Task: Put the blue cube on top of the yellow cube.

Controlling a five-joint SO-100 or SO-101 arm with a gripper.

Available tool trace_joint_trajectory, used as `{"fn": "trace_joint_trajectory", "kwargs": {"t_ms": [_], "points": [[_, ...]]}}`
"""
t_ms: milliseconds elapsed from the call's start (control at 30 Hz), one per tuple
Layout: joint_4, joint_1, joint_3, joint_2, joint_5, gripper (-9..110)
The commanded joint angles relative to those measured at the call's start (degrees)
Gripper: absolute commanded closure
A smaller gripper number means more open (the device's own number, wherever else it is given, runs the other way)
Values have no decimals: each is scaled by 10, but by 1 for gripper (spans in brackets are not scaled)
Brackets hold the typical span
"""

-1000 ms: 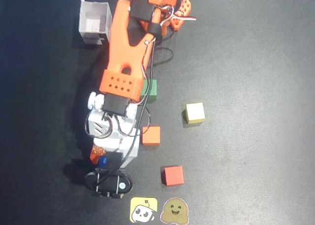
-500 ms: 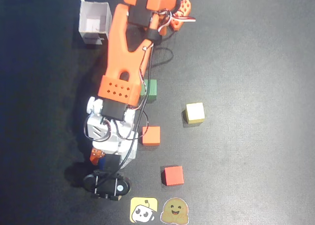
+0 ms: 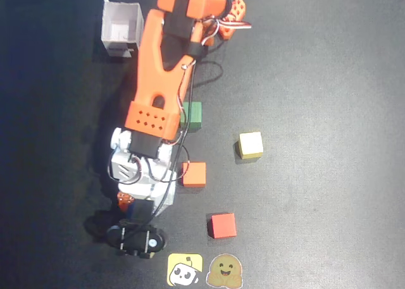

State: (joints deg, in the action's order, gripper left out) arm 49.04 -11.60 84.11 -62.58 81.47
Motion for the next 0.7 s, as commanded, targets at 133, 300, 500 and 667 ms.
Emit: {"fn": "trace_joint_trajectory", "kwargs": {"t_ms": [133, 300, 500, 667], "points": [[-7, -5, -14, -4, -4, 94], [-4, -5, -14, -7, 2, 94], [36, -3, -13, -51, 17, 93], [85, -4, 4, -120, 33, 93]]}}
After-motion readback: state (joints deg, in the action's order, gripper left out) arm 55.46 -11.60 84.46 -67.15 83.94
